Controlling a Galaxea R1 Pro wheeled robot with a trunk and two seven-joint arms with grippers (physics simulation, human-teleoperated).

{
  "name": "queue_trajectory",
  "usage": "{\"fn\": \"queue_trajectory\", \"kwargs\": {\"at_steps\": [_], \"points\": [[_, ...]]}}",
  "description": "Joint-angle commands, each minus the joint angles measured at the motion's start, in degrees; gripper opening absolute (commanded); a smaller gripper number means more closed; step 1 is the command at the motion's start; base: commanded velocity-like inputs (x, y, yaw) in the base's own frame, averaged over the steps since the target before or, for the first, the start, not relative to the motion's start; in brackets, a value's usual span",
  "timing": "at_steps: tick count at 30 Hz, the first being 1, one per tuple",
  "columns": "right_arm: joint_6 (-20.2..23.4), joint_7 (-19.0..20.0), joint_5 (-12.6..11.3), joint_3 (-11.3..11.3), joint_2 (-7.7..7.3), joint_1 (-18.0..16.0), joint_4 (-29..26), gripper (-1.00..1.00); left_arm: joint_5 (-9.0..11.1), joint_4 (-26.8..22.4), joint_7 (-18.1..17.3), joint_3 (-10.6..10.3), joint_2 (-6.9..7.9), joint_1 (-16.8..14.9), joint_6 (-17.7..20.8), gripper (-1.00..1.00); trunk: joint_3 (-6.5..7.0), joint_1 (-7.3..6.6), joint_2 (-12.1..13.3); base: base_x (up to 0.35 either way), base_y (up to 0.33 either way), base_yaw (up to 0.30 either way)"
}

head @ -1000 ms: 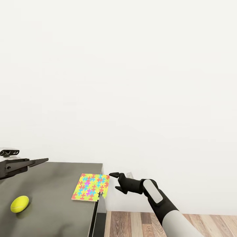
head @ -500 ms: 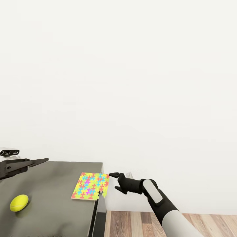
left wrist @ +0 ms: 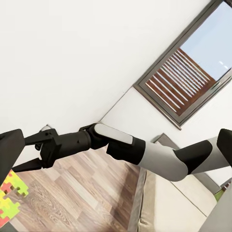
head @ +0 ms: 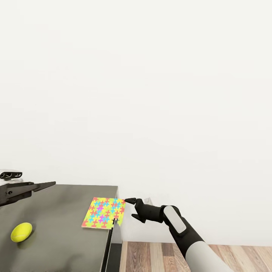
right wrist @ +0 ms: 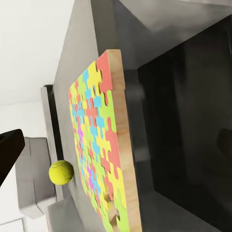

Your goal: Put all the toys in the child's room - the three board games (two on the bed and one on the table), the two jigsaw puzzles on the table, and the tennis ball on the table - inside the toy box on the table in the child's room.

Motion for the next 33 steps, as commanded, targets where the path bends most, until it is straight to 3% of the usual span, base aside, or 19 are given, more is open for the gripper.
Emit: {"fn": "queue_trajectory", "kwargs": {"at_steps": [1, 33], "points": [[0.1, 0.3, 0.4, 0.0, 0.00, 0.0, 0.0, 1.00, 0.0, 0.0, -0.2, 0.0, 0.02, 0.0, 0.6, 1.00, -0.06, 0.00, 0.0, 0.000, 0.000, 0.000], [0.0, 0.6, 0.6, 0.0, -0.05, 0.0, 0.0, 1.00, 0.0, 0.0, -0.2, 0.0, 0.02, 0.0, 0.6, 1.00, -0.06, 0.00, 0.0, -0.006, 0.047, 0.000]]}}
